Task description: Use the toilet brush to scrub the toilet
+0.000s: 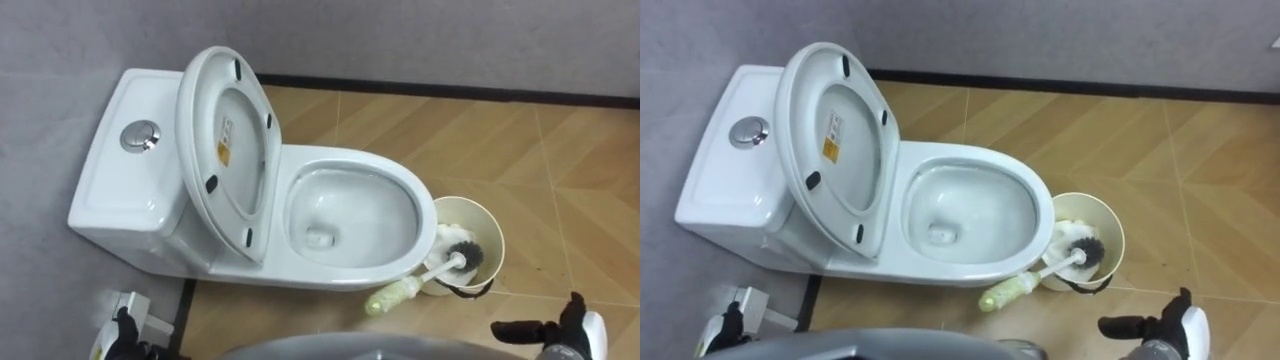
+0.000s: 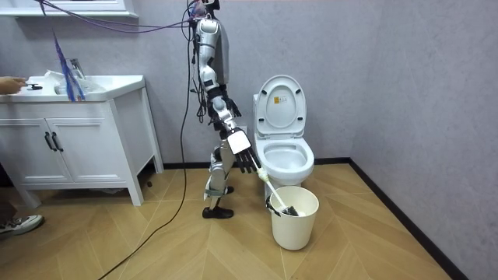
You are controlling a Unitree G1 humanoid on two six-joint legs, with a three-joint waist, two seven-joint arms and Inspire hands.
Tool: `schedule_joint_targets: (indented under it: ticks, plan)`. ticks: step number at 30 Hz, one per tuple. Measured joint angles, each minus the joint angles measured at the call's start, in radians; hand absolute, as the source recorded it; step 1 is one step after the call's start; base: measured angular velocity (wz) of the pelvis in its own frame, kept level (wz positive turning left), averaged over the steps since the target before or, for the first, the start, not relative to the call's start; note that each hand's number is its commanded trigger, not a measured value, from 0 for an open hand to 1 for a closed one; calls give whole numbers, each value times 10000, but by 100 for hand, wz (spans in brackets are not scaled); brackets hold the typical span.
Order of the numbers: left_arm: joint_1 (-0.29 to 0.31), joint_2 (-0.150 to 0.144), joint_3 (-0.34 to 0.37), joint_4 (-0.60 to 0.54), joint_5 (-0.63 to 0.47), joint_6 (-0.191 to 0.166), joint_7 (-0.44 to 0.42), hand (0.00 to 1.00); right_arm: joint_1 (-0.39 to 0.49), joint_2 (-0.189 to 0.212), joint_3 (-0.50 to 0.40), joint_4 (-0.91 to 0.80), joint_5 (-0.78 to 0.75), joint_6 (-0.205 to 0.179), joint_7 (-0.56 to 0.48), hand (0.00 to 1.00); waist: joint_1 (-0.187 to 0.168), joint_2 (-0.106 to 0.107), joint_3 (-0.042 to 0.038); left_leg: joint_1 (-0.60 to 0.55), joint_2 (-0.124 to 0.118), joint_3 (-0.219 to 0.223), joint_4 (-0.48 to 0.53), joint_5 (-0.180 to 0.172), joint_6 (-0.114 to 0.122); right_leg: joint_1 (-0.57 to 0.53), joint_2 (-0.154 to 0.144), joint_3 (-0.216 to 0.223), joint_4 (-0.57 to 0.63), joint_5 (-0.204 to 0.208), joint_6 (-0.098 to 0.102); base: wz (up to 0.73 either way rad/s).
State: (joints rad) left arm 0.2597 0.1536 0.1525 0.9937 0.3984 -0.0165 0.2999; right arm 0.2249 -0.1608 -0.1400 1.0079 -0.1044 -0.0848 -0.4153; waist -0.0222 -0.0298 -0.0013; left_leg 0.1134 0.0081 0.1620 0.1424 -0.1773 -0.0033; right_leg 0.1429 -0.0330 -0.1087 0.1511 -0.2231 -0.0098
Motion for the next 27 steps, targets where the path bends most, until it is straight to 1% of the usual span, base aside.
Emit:
schedule_joint_targets:
  ticks: [2,4,7,9,11,12,13,14,15,18,19,21,24,27]
  plan:
    - [9,1,13,16,80,82,-24,0,17,1,-2,104,5,21,203,0,10,-7,-6,0,-5,-3,0,0,0,2,-3,23,-3,0,0,-3]
    - [83,-1,12,23,117,159,-63,0,-42,2,-2,366,-8,121,399,0,-5,-10,-8,7,-6,-5,1,0,0,1,-8,24,-7,-1,0,0]
    - [37,-26,-1,72,121,347,-94,0,-179,1,27,987,-20,322,798,0,-5,-1,-6,9,-8,-14,4,0,0,4,-15,3,-3,0,0,0]
    - [19,-89,-9,88,127,534,-163,0,-251,0,119,1603,-207,560,1137,0,-10,38,0,22,-14,-12,13,0,0,23,-22,-6,-5,-2,2,0]
    - [40,-106,-15,98,187,620,-286,0,-257,-4,223,2004,-313,703,1430,0,-7,52,5,51,-17,-5,16,0,0,56,-26,-14,-5,-6,8,0]
    - [92,-109,-30,102,218,667,-319,0,-247,-5,375,2137,-372,891,1630,0,-3,70,17,71,-16,16,16,0,0,61,-25,-10,-5,-7,8,0]
    - [114,-111,-72,107,224,730,-330,0,-253,-5,453,2192,-416,974,1734,0,-5,68,17,75,-14,15,16,0,0,61,-24,-7,-5,-8,9,0]
    - [106,-139,-159,115,223,855,-368,0,-245,-1,639,2264,-458,1121,1923,0,-10,98,35,74,-13,4,16,0,0,58,-26,-11,-7,-10,11,0]
    - [104,-213,-191,103,251,943,-413,0,-224,10,771,2313,-468,1287,2107,0,-21,99,35,57,-15,-22,16,-2,3,29,-27,1,3,-30,24,0]
    - [96,-375,-221,160,286,1079,-552,0,-135,86,787,2338,-517,1534,2532,0,-46,99,36,28,-5,-90,19,-35,20,-1,-12,-8,29,-33,28,3]
    - [95,-399,-221,173,287,1115,-581,0,-124,93,789,2338,-526,1560,2614,0,-45,98,36,28,-5,-97,19,-41,19,-1,-11,-10,37,-33,29,0]
    - [78,-471,-229,177,295,1251,-750,0,-124,114,795,2336,-563,1730,2831,0,-58,116,36,33,-5,-106,21,-52,25,-1,-10,-9,50,-29,31,0]
    - [58,-505,-353,177,300,1383,-831,0,-98,139,803,2335,-670,1787,3019,0,-57,145,38,25,-5,-121,27,-57,23,-1,-9,-11,48,-27,32,0]
    - [13,-544,-388,177,364,1415,-952,0,-142,138,809,2324,-670,1959,3076,0,-37,194,37,14,-7,-126,35,-59,23,5,-10,-15,41,-27,32,0]
